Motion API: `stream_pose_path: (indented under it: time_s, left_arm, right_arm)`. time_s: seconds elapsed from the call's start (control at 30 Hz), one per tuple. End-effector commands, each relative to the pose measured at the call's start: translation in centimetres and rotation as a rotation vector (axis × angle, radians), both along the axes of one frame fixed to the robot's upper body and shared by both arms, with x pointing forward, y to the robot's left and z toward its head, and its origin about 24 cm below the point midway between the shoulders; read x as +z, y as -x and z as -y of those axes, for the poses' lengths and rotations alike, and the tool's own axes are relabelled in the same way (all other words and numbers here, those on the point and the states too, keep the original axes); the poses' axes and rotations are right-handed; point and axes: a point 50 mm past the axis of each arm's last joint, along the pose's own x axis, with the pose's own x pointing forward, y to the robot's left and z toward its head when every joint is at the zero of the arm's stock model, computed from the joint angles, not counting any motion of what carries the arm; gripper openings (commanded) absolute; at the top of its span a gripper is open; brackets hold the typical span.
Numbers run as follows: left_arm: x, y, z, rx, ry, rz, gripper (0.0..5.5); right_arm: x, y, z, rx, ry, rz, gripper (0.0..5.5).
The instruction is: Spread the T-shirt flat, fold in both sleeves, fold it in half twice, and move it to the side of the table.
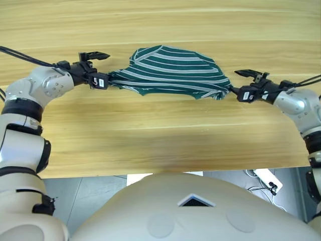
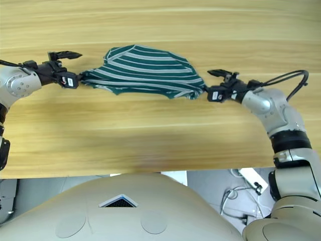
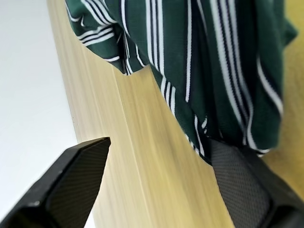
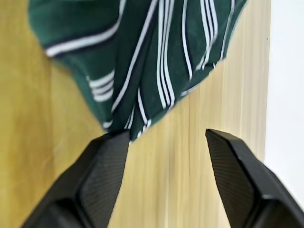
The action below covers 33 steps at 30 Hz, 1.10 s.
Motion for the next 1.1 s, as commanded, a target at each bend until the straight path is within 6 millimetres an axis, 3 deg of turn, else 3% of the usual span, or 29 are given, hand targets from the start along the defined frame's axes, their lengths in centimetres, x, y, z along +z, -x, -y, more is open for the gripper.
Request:
stream_pose_path:
  time_s: [0.03,0.3,0.37,0.47,0.6,0.73,0.9,1.1]
  left_arm:
    - [-0.1,1.3,1.1,-0.084,0.104,-0.07,3.77]
    - [4.4,1.6,0.8,-0.112,0.332,-0.013,3.77]
    - [5.5,1.7,0.2,-0.095,0.366,0.002,3.77]
    - [6.3,1.7,-1.6,-0.025,0.32,0.032,3.77]
    - [6.0,2.4,-1.9,-0.03,0.301,0.0,3.77]
    - [5.3,3.6,-0.9,-0.087,0.286,-0.049,3.77]
    - [2.8,7.1,1.7,-0.242,0.259,-0.246,3.77]
    - [1.4,7.9,2.6,-0.258,0.222,-0.318,3.77]
  right_arm:
    - [1.3,0.0,1.4,-0.044,0.028,0.02,2.92]
    - [2.4,-0.6,2.5,-0.112,0.021,0.082,2.92]
    - [2.6,-0.4,1.6,-0.071,-0.024,0.084,2.92]
    - [3.3,1.2,-1.9,0.105,-0.193,0.069,2.92]
    - [3.9,3.1,-5.2,0.274,-0.332,0.015,2.92]
    - [3.4,4.8,-7.7,0.394,-0.406,-0.09,2.92]
    - [1.2,5.6,-8.6,0.429,-0.325,-0.184,2.92]
    - [-1.4,5.9,-9.5,0.423,-0.227,-0.248,2.92]
